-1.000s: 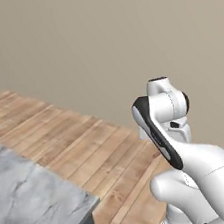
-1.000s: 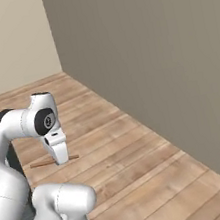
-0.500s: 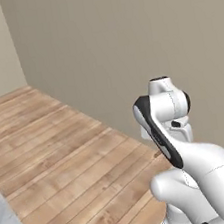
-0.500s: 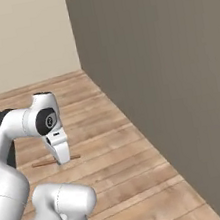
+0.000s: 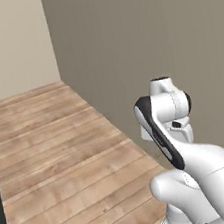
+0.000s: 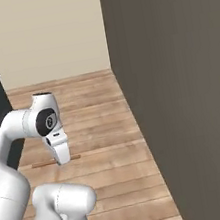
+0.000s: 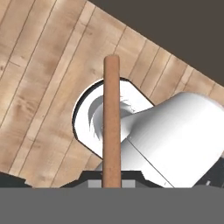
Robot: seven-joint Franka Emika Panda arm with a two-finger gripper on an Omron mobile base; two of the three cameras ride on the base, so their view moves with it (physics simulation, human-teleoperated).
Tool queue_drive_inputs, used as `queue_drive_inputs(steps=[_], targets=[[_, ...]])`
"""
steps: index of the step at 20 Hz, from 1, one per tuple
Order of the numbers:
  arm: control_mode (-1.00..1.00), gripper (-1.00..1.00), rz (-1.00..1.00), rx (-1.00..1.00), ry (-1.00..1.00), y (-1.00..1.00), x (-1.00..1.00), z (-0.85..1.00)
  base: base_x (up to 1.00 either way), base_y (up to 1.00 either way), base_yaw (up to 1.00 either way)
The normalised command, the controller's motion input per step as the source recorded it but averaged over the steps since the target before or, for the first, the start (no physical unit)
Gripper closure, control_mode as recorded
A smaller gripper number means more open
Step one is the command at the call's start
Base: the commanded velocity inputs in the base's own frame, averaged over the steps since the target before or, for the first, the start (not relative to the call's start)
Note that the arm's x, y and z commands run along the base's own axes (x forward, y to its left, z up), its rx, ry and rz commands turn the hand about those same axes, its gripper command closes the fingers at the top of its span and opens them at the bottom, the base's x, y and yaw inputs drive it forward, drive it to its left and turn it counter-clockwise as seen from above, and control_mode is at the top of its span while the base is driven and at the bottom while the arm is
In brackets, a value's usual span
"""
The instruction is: Take a straw from the drawer in front and place it inside the glass cup on the dining counter.
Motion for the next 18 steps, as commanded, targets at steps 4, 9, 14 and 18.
queue_drive_inputs(steps=[4,9,14,18], targets=[[1.0,1.0,0.0,0.0,0.0,0.0,0.0,0.0,1.0,-0.51,0.35],[1.0,1.0,0.0,0.0,0.0,0.0,0.0,0.0,1.0,-0.24,0.18],[1.0,1.0,0.0,0.0,0.0,0.0,0.0,0.0,1.0,0.0,0.02],[1.0,1.0,0.0,0.0,0.0,0.0,0.0,0.0,1.0,0.0,0.03]])
